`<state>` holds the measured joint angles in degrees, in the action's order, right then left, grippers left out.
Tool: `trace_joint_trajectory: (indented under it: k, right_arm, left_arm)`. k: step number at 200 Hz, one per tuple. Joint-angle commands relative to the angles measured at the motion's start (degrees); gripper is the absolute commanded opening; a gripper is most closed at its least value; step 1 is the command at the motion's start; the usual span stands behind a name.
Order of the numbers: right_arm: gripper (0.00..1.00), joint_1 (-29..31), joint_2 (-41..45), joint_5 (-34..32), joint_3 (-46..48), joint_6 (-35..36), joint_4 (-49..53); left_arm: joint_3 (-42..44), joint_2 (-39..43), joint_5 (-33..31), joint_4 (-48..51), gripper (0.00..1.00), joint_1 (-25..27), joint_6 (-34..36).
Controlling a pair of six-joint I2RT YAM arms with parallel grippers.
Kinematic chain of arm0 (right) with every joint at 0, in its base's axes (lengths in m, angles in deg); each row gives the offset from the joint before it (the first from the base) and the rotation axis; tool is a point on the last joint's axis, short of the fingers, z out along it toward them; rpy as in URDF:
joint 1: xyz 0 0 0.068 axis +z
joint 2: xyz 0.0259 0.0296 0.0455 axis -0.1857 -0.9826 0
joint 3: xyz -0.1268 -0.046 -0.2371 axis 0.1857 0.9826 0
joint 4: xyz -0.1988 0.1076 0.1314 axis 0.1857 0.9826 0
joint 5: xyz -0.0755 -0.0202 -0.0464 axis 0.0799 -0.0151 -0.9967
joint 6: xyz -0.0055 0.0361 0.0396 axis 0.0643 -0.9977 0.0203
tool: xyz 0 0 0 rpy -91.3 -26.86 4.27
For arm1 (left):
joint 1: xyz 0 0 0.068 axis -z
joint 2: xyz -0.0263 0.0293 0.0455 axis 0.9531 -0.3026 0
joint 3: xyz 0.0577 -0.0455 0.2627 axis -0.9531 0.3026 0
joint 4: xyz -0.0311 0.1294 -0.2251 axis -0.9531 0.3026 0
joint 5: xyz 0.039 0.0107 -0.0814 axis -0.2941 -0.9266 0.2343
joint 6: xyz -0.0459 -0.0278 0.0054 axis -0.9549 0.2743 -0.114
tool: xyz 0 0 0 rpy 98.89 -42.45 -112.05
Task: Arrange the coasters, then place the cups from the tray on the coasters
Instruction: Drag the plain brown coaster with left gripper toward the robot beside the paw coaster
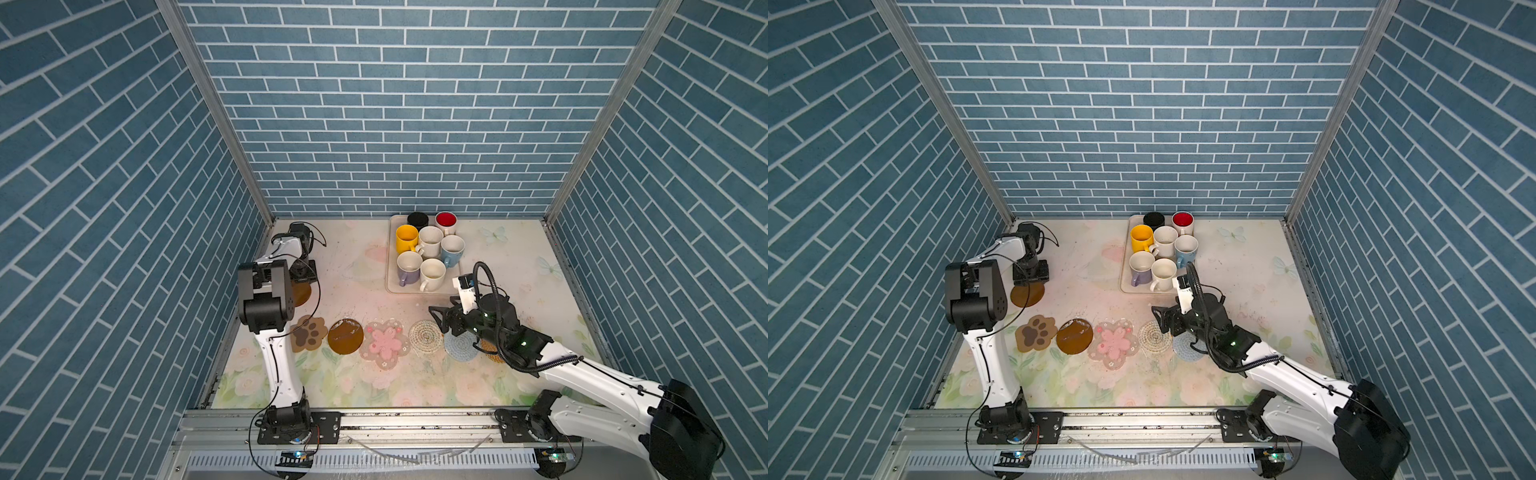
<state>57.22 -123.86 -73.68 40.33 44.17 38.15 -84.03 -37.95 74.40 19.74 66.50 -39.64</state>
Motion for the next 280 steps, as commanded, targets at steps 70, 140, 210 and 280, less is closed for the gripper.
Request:
trace_joint_trajectory:
  k: [70, 140, 210, 280]
  right_arm:
    - [0.85, -0.2, 6.7, 2.0, 0.7, 1.8, 0.0]
    - [0.85, -0.2, 12.0, 2.1, 2.1, 2.1, 3.5]
    - [0.84, -0.2, 11.5, 2.9, 2.6, 0.9, 1.1]
    - [0.84, -0.2, 8.0, 6.3, 2.2, 0.0, -1.8]
  left_arm:
    - [13.6, 7.2, 0.8, 0.8, 0.6, -3.4, -6.2]
    - [20.5, 12.7, -1.2, 0.3, 0.59, -6.6, -8.2]
    - [26.9, 17.3, -0.2, -0.7, 0.56, -9.8, -11.8]
    - [33.6, 24.4, 0.1, -1.6, 0.54, -10.2, -15.9]
